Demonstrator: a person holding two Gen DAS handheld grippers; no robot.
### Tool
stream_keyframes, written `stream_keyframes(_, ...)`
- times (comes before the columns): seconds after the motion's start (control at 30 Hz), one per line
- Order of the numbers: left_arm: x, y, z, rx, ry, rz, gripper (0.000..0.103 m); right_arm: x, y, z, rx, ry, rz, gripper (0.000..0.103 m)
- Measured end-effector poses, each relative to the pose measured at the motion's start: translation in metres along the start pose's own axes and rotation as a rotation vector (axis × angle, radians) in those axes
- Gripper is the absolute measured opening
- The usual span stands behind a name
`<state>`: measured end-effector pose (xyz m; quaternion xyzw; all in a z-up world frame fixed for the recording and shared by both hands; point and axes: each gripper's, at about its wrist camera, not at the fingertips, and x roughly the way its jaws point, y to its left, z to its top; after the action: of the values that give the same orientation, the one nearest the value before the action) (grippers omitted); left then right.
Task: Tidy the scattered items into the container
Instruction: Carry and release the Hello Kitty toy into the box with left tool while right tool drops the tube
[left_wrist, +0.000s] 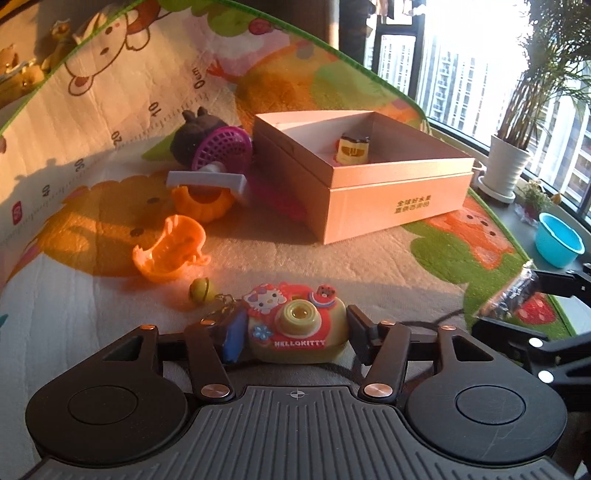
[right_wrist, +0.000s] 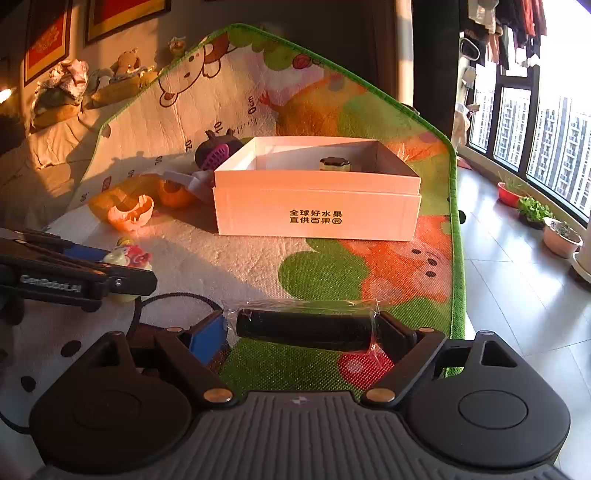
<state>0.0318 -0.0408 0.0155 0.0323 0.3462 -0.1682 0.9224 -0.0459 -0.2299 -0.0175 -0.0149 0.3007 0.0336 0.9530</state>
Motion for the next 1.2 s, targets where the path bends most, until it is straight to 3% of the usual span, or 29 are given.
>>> stream_keyframes(0.17, -0.03, -0.009, -0.016, -0.005, -0.002, -0.083, 0.061, -0.011, 0.006, -0.004, -0.042, 0.035, 0.0, 0.087)
stream_keyframes(0.33, -0.048, -0.027, -0.029, 0.061, -0.004, -0.142, 0.061, -0.037, 0.012, -0.004, -0.103, 0.022, -0.035, 0.087)
stream_keyframes(0.73, -0.086, -0.037, -0.018, 0.117, -0.13, -0.173, 0.061, -0.074, -0.004, 0.018, -0.085, -0.051, -0.069, 0.087)
stream_keyframes(0.93, -0.087, -0.038, 0.005, 0.126, -0.169, -0.195, 0.061, -0.069, -0.018, 0.045, -0.085, -0.13, -0.078, 0.087)
stream_keyframes(1.2, -0.05, -0.043, 0.089, 0.184, -0.272, -0.21, 0.061, -0.025, -0.064, 0.13, 0.031, -0.204, -0.079, 0.087)
